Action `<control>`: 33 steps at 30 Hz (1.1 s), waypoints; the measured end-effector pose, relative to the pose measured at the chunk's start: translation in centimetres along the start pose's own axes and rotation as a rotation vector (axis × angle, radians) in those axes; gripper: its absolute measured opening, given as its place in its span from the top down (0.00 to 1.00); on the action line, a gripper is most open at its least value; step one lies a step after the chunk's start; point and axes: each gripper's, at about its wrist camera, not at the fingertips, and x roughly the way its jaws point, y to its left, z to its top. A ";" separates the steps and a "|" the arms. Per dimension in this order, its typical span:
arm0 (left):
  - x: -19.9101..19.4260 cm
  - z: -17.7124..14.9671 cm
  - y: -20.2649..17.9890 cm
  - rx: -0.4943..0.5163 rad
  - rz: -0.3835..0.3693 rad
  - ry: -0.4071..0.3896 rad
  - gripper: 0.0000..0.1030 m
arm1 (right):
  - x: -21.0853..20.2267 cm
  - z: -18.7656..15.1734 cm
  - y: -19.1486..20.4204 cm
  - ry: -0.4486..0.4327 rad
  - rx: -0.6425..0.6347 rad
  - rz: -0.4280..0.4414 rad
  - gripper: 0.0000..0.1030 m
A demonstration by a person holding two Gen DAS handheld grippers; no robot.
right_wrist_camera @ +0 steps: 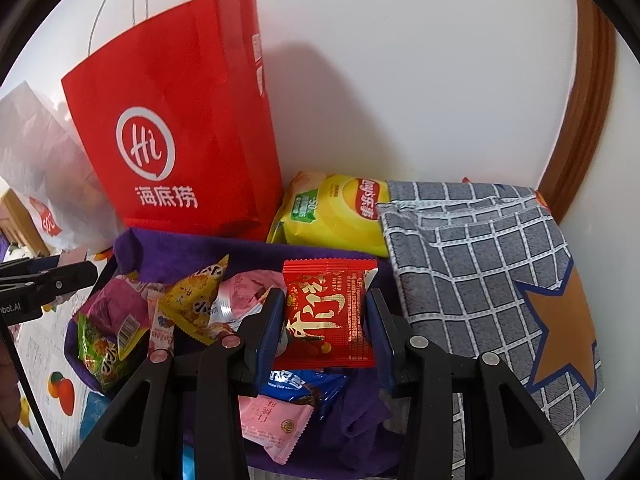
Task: Organize snacks
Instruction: 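Lower the red candy packet onto the towel and open the right tool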
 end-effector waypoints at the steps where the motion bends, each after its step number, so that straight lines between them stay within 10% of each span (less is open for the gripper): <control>1: 0.1 0.0 -0.1 0.001 -0.001 0.002 0.48 | 0.1 -0.1 0.1 0.004 -0.004 0.002 0.60; 33: 3.6 -0.5 -1.6 0.018 -0.067 0.110 0.48 | 3.8 -1.3 0.8 0.137 -0.062 0.034 0.59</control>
